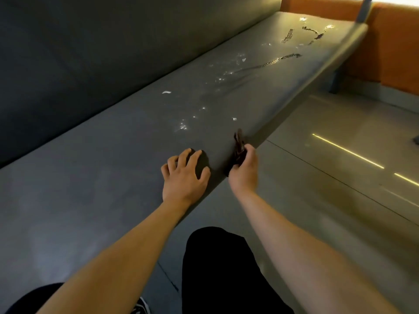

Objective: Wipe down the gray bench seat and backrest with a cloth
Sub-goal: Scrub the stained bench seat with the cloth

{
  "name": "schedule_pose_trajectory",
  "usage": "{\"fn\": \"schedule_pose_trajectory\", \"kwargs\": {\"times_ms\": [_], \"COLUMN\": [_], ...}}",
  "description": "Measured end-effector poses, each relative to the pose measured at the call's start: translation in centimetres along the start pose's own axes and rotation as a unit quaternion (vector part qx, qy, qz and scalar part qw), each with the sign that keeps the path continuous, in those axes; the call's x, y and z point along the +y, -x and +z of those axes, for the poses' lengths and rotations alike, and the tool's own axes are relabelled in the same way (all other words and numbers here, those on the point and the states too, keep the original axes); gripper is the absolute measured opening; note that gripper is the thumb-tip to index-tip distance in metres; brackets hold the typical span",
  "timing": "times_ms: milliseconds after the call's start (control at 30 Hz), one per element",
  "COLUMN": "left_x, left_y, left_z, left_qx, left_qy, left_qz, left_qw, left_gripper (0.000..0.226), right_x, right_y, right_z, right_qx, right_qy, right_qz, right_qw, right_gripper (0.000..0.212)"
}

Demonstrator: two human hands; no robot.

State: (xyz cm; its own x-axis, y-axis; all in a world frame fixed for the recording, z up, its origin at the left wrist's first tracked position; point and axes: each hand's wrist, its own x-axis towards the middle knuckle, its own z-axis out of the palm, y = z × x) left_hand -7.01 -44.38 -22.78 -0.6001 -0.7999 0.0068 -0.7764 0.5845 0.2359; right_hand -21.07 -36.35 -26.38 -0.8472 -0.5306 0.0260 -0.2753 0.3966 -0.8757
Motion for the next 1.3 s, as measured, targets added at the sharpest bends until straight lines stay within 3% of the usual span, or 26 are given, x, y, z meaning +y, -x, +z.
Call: {"fn": "schedule_pose_trajectory", "kwargs": {"times_ms": [67,233,433,567,767,833,933,1000,1100,1233,1300], "left_x": [0.1,0.2,0.0,0.1,0.3,0.1,-0.7,-0.9,-1.0,-1.9,-2.8], "left_y": [0.1,0.4,0.2,0.2,0.8,0.7,0.8,1.0,0.7,0.3,-0.1], "left_z": [0.1,0.2,0.4,0.8,0.3,0.0,-0.1,0.1,-0.2,-2.0,-3.2], "left_qx": [0.011,0.025,0.021,0.032,0.031,0.015,0.019,0.031,0.052,0.047,0.013], "left_qy": [-0.006,-0.006,-0.019,-0.022,-0.007,0.000,0.020,0.045,0.127,0.298,0.330], "left_qz": [-0.002,-0.004,0.005,0.002,0.006,0.017,0.027,0.031,0.012,0.023,0.042], "left_qw": [1.000,1.000,1.000,0.999,0.999,1.000,0.999,0.998,0.990,0.953,0.943], "left_gripper": [0.059,0.058,0.058,0.058,0.061,0.059,0.056,0.053,0.044,0.055,0.064], "right_x": [-0.7,0.1,-0.7,-2.2,-2.2,-3.1,-5.1,-6.2,-7.8,-10.5,-11.3], "right_y": [2.4,5.1,-3.1,-2.1,2.7,1.8,-0.5,-1.5,-1.2,0.7,1.2], "right_z": [1.6,1.7,-1.5,-0.1,1.6,0.5,-0.6,-0.2,1.7,3.6,4.1], "right_qx": [0.003,-0.043,0.059,0.048,-0.040,-0.055,-0.016,-0.011,-0.067,-0.159,-0.168], "right_qy": [-0.054,-0.074,-0.074,-0.061,-0.013,-0.002,0.009,0.026,0.084,-0.117,-0.135], "right_qz": [0.014,-0.069,0.049,0.060,-0.111,-0.123,-0.113,-0.087,-0.095,0.006,-0.007], "right_qw": [0.998,0.994,0.994,0.995,0.993,0.991,0.993,0.996,0.990,0.980,0.976], "right_gripper": [0.046,0.036,0.049,0.033,0.019,0.022,0.035,0.041,0.038,0.031,0.032]}}
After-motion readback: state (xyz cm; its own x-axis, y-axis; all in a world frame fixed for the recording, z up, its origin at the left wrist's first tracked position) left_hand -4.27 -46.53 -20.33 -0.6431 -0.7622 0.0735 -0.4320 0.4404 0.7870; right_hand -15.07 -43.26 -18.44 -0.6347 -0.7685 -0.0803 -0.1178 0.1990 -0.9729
